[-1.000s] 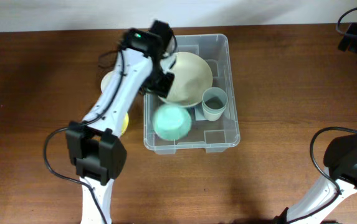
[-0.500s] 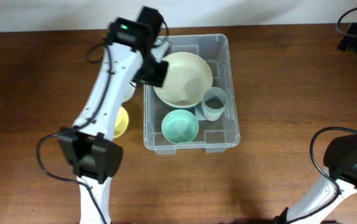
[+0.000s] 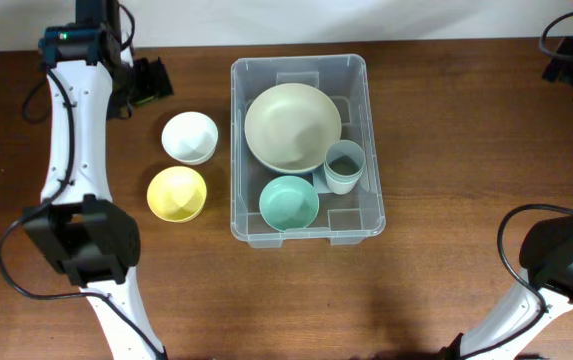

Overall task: Pack container
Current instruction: 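Grasp the rim of the white bowl with the left gripper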

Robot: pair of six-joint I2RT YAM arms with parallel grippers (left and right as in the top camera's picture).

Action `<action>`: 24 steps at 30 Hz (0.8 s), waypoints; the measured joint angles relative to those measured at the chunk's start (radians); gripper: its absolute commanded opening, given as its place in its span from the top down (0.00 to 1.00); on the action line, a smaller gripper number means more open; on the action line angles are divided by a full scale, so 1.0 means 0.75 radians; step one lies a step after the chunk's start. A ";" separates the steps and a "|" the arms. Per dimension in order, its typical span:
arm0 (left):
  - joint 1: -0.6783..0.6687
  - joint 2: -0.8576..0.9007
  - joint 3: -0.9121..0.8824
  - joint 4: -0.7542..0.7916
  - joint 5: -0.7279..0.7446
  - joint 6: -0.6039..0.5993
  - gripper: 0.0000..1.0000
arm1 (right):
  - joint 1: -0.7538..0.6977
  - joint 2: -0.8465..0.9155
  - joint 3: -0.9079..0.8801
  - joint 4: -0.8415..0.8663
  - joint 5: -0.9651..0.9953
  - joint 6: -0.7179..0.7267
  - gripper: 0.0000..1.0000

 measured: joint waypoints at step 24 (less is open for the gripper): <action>0.035 0.003 -0.826 0.621 0.152 -0.026 0.66 | 0.000 0.000 0.000 -0.001 0.001 0.001 0.01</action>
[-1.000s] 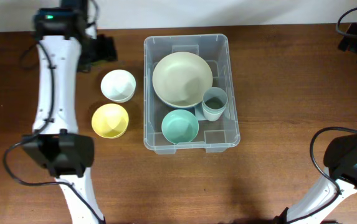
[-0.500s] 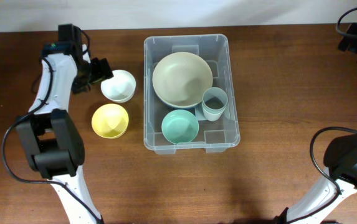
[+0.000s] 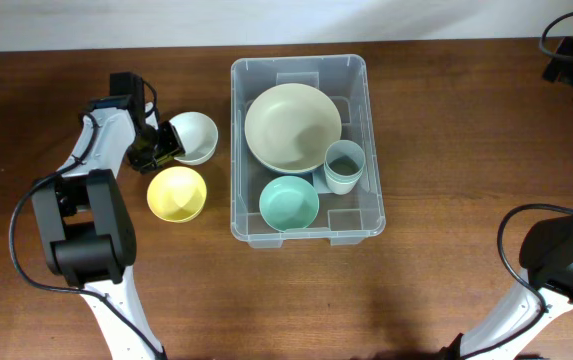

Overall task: Pack container
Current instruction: 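Grasp the rim of the white bowl with the left gripper, then lift the white bowl and lower it onto the mint bowl in the bin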

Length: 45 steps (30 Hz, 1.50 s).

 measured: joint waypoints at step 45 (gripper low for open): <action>-0.831 0.004 1.041 -1.088 -0.061 0.350 0.99 | 0.000 0.000 0.000 0.000 -0.001 0.000 0.01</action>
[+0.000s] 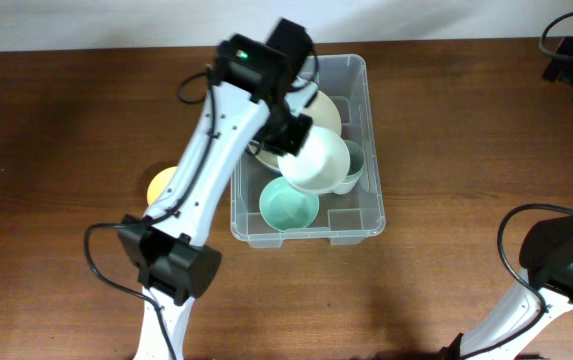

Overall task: Pack container
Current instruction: 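Lift the white bowl and lower it onto the mint bowl in the bin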

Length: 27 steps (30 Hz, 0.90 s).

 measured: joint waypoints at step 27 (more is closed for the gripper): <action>0.216 0.001 -0.024 0.079 -0.094 -0.224 0.54 | 0.000 0.000 0.000 0.001 0.000 0.000 0.01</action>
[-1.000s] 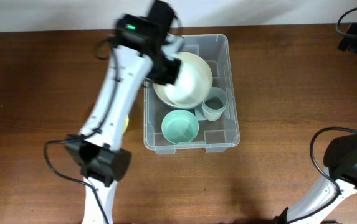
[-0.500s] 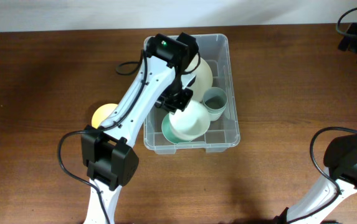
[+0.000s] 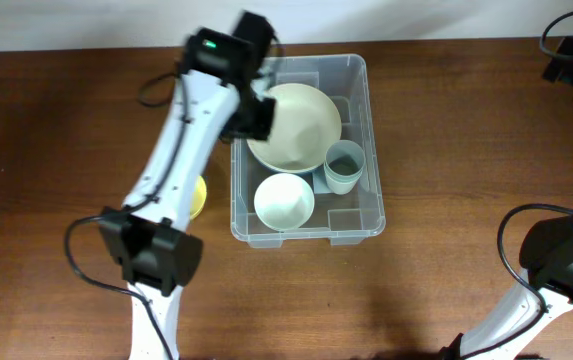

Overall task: Pack container
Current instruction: 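Lift the white bowl and lower it onto the mint bowl in the bin, then move the left gripper to the yellow bowl and grasp its rim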

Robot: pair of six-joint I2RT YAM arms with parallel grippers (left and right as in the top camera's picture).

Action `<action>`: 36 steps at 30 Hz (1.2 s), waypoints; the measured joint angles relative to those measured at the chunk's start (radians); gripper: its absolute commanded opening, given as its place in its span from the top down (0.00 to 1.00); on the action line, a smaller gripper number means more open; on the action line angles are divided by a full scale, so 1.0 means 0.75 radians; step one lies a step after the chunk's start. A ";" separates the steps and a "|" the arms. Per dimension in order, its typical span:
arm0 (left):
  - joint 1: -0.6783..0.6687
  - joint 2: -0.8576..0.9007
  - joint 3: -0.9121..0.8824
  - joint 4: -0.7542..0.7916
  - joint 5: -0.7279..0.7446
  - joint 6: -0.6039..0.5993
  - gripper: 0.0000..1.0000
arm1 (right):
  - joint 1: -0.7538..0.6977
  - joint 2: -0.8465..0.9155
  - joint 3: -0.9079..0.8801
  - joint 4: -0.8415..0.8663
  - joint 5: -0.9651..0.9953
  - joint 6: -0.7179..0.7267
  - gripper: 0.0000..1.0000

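Observation:
A clear plastic container (image 3: 371,215) stands mid-table. Inside it lie a large cream bowl (image 3: 301,125), a pale blue cup (image 3: 344,166) and a white bowl (image 3: 284,200) that covers the teal bowl underneath. A yellow bowl (image 3: 199,196) sits on the table left of the container, mostly hidden by my left arm. My left gripper (image 3: 256,117) hovers over the container's left wall beside the cream bowl, open and holding nothing. My right gripper (image 3: 569,57) is far off at the back right corner, too small to read.
Brown wooden table (image 3: 466,150). My left arm's white links (image 3: 166,180) stretch over the area left of the container. A pale wall runs along the back edge.
The white bowl was held over the container's middle; it now rests in the teal bowl at the front. My left gripper has let go and moved back left, over the container's left wall.
My left gripper was at the back left, away from the white and yellow bowls on the table. Then it was at the white bowl's rim. Then it held that bowl over the container. Now the bowl sits inside, nested in the teal one.

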 measured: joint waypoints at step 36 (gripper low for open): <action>0.521 -0.003 -0.789 0.364 -0.041 0.241 0.44 | 0.000 0.000 0.000 -0.001 0.000 0.001 0.01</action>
